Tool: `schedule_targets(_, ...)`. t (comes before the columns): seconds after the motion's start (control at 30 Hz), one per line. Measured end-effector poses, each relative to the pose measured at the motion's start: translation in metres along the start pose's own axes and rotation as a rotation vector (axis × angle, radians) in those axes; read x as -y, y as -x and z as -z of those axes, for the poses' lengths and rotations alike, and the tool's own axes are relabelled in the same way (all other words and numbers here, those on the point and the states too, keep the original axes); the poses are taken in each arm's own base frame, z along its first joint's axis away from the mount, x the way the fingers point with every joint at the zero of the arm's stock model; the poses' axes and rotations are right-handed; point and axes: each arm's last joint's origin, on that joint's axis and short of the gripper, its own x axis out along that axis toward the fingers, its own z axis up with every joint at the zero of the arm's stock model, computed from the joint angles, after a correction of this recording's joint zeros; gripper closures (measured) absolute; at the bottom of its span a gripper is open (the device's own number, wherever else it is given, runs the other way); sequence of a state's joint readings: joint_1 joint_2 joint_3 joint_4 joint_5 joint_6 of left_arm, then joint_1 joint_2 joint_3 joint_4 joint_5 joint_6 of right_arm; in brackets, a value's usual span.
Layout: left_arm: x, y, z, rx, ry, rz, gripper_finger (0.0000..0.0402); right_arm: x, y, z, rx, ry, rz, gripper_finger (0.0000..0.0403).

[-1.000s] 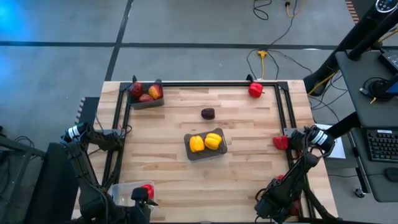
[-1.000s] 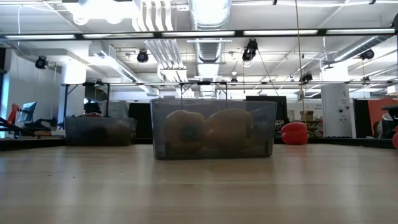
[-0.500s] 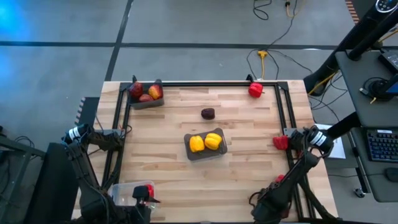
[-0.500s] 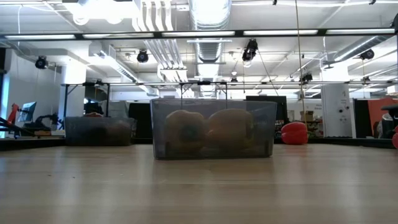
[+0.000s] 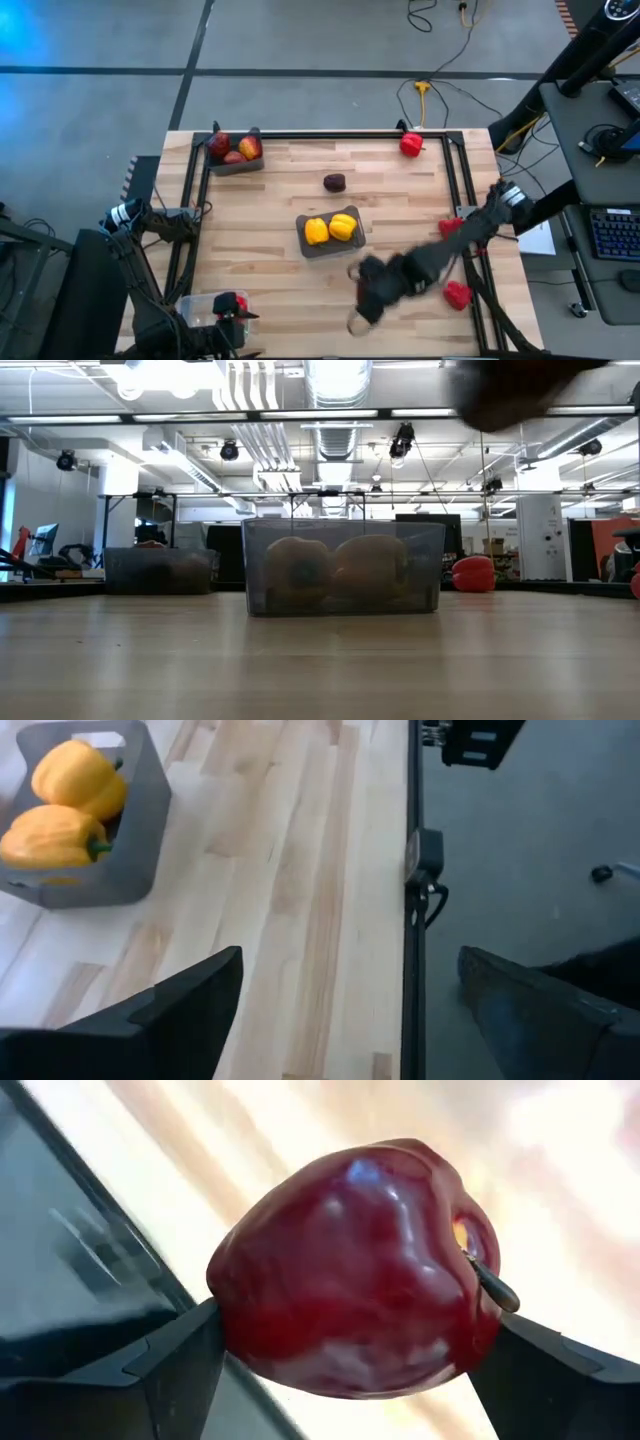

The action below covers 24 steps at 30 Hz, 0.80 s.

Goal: Sort produce into baskets
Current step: Put the bottom apple into the top black bin

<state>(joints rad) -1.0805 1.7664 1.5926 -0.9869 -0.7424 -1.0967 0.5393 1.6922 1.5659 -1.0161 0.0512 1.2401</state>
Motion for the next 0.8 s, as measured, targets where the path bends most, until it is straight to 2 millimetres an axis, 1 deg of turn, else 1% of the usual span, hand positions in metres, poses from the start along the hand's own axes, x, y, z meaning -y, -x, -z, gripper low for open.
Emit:
schedule_targets(0.07,-0.002,-0.003,-0.003,0.001,0.030,-0.008,0.0064,0.014,0.015,-0.029,0.058,0.020,-0.013,0.0057)
schedule_targets(0.13,-0.003,-0.005,-0.005,0.002,0.058,-0.017,0.0076,0.031,0.023,-0.059,0.117,0.048,0.000,0.0057)
schedule_targets(0.23,-0.008,-0.010,-0.009,0.005,0.106,-0.045,0.0091,0.060,0.025,-0.108,0.199,0.105,0.037,0.0056)
schedule_targets(0.33,-0.016,-0.009,-0.012,-0.001,0.187,-0.083,0.0102,0.088,0.021,-0.158,0.296,0.156,0.031,0.0055)
schedule_targets(0.43,-0.028,-0.002,-0.017,0.020,0.282,-0.137,0.0116,0.114,0.006,-0.202,0.360,0.214,-0.004,0.0055)
schedule_targets(0.57,-0.047,-0.001,-0.028,0.031,0.423,-0.205,0.0131,0.144,-0.019,-0.251,0.413,0.269,-0.021,0.0054)
schedule_targets(0.7,-0.067,-0.001,-0.044,0.043,0.543,-0.253,0.0148,0.167,-0.044,-0.285,0.405,0.346,0.018,0.0054)
schedule_targets(0.73,-0.071,-0.002,-0.047,0.045,0.562,-0.268,0.0154,0.170,-0.050,-0.291,0.399,0.366,0.027,0.0054)
schedule_targets(0.8,-0.079,-0.005,-0.053,0.049,0.582,-0.297,0.0166,0.171,-0.062,-0.301,0.385,0.422,0.038,0.0054)
